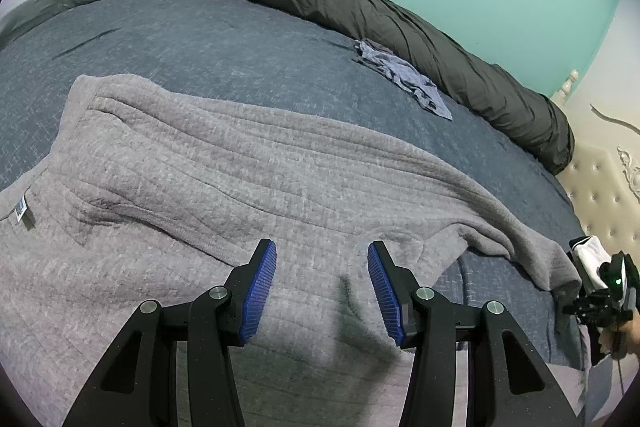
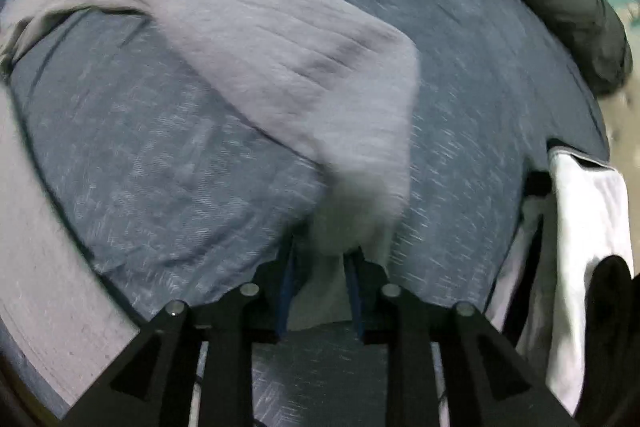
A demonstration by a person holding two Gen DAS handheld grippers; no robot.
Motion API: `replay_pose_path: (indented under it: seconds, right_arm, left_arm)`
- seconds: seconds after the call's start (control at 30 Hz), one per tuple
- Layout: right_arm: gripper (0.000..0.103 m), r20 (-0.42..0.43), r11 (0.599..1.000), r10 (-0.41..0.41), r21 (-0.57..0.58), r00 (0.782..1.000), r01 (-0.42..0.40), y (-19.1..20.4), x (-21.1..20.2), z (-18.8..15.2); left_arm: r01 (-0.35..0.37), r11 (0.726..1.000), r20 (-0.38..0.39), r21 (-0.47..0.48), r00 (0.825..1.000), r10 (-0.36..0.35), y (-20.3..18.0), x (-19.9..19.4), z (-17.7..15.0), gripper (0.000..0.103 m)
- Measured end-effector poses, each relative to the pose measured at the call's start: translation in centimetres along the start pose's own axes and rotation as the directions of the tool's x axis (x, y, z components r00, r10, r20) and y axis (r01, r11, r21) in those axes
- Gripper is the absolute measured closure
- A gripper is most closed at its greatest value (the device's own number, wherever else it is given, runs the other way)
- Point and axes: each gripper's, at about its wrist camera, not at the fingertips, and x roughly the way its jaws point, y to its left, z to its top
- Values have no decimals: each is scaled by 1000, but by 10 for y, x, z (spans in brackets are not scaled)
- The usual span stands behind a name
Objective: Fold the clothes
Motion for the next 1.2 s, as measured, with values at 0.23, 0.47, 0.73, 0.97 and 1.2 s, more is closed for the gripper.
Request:
replay_pose_path:
  seconds: [0.23, 0.47, 0.73, 0.97, 1.2]
  right_arm:
    - [78, 242, 948, -43, 317, 969, -37, -48, -47, -13]
    - [77, 276, 883, -85, 465, 957, -56, -76, -39, -19]
    - [77, 251, 829, -157, 559, 955, -10, -87, -36, -31]
    - [66, 30, 836, -55, 548, 998, 29, -73, 27, -26]
    - [66, 13, 841, -28, 540, 1000, 17, -61, 39, -30]
  left_arm:
    - [-2, 1000, 2, -7, 1000, 2, 3, 0, 1, 51]
    - [-4, 1000, 6, -7, 1000, 4, 3, -1, 2, 51]
    - [-6, 1000, 7, -10, 1000, 6, 4, -1, 2, 51]
    - [-6, 1000, 6, -10, 1000, 6, 3, -2, 1, 51]
    - [-7, 1000, 6, -14, 1000, 7, 4, -1, 2, 51]
